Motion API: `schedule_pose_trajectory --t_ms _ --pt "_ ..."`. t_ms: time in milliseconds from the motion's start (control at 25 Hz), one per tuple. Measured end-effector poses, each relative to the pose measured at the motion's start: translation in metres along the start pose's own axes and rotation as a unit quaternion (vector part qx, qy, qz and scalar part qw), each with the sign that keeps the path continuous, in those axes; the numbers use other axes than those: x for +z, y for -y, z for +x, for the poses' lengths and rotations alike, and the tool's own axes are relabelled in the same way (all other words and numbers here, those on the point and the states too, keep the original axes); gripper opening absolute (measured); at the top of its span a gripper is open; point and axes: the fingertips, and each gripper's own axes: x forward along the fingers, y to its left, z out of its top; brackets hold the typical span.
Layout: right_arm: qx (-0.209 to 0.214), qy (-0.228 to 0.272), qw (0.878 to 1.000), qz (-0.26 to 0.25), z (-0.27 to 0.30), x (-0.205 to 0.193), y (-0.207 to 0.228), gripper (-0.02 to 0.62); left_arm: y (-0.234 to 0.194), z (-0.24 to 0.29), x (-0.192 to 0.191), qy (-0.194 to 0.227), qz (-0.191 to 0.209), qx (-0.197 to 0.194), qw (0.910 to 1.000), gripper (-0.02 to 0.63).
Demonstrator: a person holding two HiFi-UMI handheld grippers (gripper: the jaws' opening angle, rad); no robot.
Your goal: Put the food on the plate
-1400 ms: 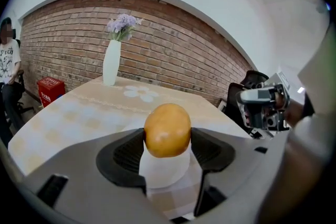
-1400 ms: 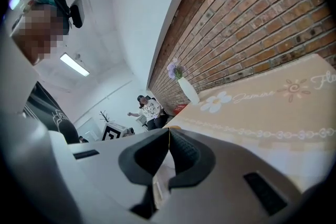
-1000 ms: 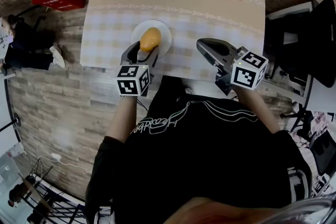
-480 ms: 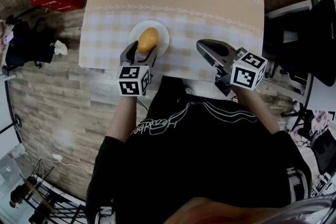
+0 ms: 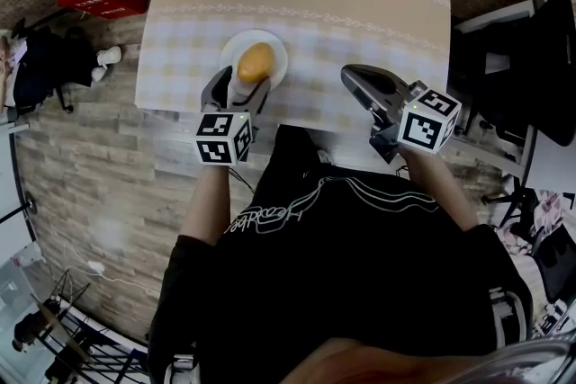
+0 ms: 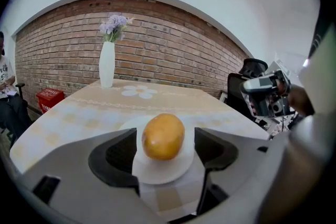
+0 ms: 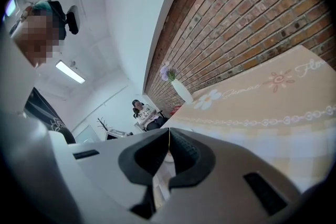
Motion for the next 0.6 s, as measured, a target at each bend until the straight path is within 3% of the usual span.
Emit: schedule_pose_trajectory --t_ms 360,600 --pt "0.035 0.026 0.998 -0.034 -0.030 0.012 -0.033 -0.003 0.037 -0.065 0.046 0.082 -0.051 -0.021 0.9951 0.319" --pt "0.068 0.043 0.994 -0.071 -0.057 0.019 -0.069 -0.003 0.091 -0.115 0.071 0.132 -0.077 -0.070 0.9858 0.284"
